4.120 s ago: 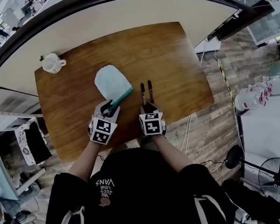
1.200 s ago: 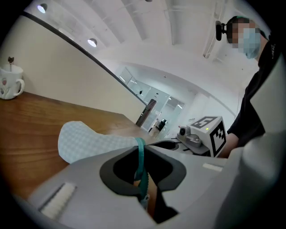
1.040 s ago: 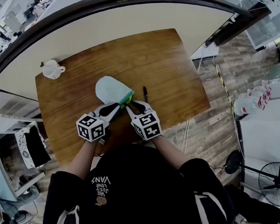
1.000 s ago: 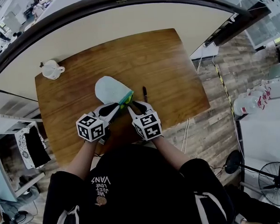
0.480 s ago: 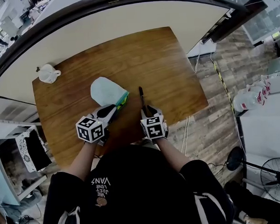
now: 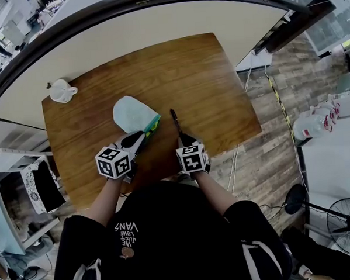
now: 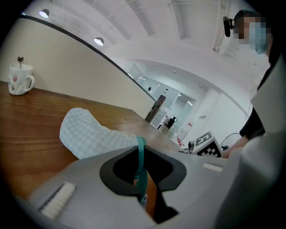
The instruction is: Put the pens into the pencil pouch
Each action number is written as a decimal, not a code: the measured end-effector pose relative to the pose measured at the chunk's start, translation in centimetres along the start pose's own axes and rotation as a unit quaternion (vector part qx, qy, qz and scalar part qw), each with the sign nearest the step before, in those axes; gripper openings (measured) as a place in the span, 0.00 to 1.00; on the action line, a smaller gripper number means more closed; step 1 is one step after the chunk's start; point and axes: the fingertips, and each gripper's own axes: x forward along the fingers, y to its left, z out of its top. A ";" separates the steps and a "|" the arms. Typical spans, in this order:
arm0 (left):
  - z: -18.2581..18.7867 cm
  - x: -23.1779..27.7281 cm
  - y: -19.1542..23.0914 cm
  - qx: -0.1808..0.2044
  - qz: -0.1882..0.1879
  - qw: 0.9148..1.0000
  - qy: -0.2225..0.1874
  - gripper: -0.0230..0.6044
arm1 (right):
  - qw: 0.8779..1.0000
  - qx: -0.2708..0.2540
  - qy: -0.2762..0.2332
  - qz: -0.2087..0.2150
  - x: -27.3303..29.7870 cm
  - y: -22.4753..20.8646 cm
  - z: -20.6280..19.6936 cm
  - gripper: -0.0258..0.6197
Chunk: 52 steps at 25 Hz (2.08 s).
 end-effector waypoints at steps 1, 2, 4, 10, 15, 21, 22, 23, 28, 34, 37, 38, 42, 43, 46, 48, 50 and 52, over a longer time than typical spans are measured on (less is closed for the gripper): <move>-0.1 0.0 0.0 0.000 0.001 1.000 0.001 0.11 | 1.000 -0.003 0.003 -0.005 -0.1 -0.1 -0.1 0.15; -0.2 0.0 0.1 -0.001 0.002 1.000 0.001 0.11 | 1.000 -0.005 0.004 -0.011 -0.2 -0.2 -0.1 0.14; -0.2 0.0 0.1 -0.002 0.002 1.000 0.002 0.11 | 1.000 -0.005 0.001 -0.013 -0.5 -0.2 0.0 0.14; -0.1 0.2 0.3 -0.006 0.006 1.000 0.001 0.11 | 1.000 0.001 -0.015 0.001 -2.2 0.3 0.5 0.14; 0.1 0.6 0.6 -0.011 0.009 1.000 -0.002 0.11 | 0.999 -0.003 -0.026 0.034 -4.0 2.4 0.7 0.14; 0.5 1.1 0.3 -0.008 0.003 1.000 -0.003 0.11 | 0.996 -0.046 -0.029 0.069 -5.2 4.5 1.3 0.14; 0.6 1.2 0.2 -0.007 0.001 1.000 -0.004 0.11 | 0.996 -0.051 -0.028 0.073 -5.3 4.7 1.4 0.14; 0.6 1.2 0.0 -0.006 -0.002 1.000 -0.004 0.11 | 0.995 -0.056 -0.028 0.076 -5.3 4.9 1.5 0.14; 0.5 1.3 -1.3 0.000 -0.025 1.000 0.003 0.11 | 0.992 -0.081 -0.029 0.091 -5.1 5.6 2.7 0.14; 0.3 1.3 -3.3 0.005 -0.064 0.998 0.003 0.11 | 0.989 -0.104 -0.037 0.100 -4.3 6.0 4.8 0.14; 0.1 1.2 -4.1 0.008 -0.081 0.997 0.005 0.11 | 0.987 -0.111 -0.047 0.104 -3.9 6.0 6.0 0.14; 0.0 1.2 -4.4 0.007 -0.087 0.996 0.005 0.11 | 0.987 -0.112 -0.049 0.106 -3.7 5.9 6.4 0.14; -0.5 1.0 -5.6 0.006 -0.120 0.993 0.006 0.11 | 0.984 -0.117 -0.054 0.122 -3.2 6.0 7.4 0.14; -0.5 1.0 -5.9 0.005 -0.130 0.991 0.006 0.11 | 0.983 -0.117 -0.053 0.127 -3.0 6.1 7.5 0.14; -0.4 0.9 -6.8 -0.003 -0.157 0.988 0.001 0.11 | 0.984 -0.102 -0.051 0.136 -2.5 6.5 7.7 0.14; -0.2 0.9 -6.9 -0.008 -0.161 0.987 -0.004 0.11 | 0.985 -0.089 -0.056 0.135 -2.1 6.4 7.9 0.14; -0.1 0.9 -6.7 -0.011 -0.159 0.987 -0.008 0.11 | 0.986 -0.084 -0.064 0.132 -1.9 6.3 8.1 0.14; 0.0 1.0 -6.5 -0.015 -0.155 0.988 -0.010 0.11 | 0.986 -0.081 -0.072 0.131 -1.9 6.2 8.5 0.14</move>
